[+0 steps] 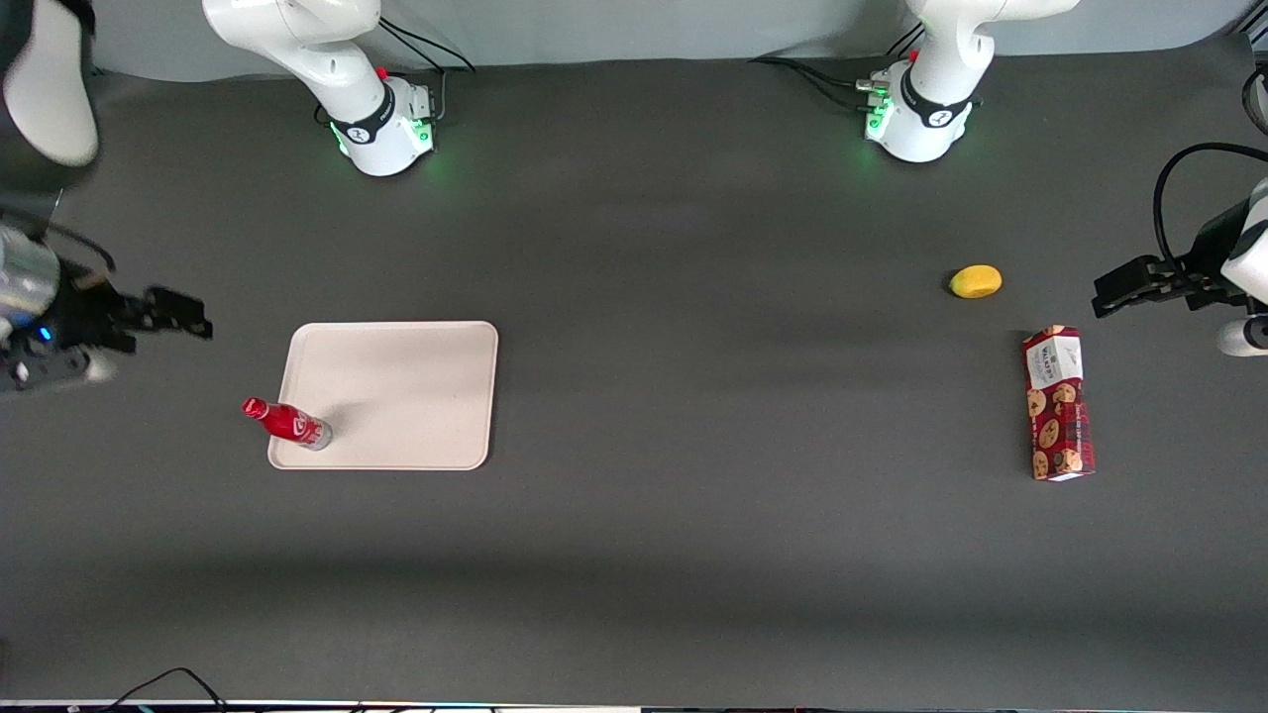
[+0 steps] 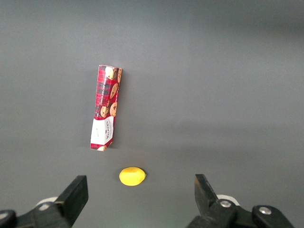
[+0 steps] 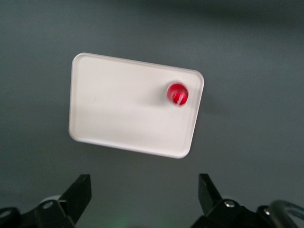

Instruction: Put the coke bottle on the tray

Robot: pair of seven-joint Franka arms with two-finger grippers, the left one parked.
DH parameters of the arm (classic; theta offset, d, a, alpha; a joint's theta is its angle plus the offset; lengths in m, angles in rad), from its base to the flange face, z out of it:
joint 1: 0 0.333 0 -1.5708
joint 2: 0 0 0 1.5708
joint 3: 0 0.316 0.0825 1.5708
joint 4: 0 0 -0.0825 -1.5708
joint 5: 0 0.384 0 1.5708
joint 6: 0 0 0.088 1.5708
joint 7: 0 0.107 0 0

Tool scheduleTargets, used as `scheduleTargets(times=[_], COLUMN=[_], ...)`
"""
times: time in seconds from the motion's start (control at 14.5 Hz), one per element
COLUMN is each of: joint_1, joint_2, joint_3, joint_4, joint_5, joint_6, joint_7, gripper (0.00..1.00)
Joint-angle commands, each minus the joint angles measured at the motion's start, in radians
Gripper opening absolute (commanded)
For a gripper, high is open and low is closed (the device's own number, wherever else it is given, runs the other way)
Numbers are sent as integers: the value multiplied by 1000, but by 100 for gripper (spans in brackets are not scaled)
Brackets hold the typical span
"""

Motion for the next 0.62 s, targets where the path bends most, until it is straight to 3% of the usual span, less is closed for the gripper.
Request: scheduleTargets(times=[0.0, 0.41, 0.55], joint_1=[-13, -53, -56], joint_2=[-178, -130, -127], joint_3=[76, 61, 60], joint_4=[-141, -174, -172], joint_5=[2, -7, -62], joint_6=[-22, 80, 102], joint_7=[143, 190, 193], gripper=[100, 100, 100])
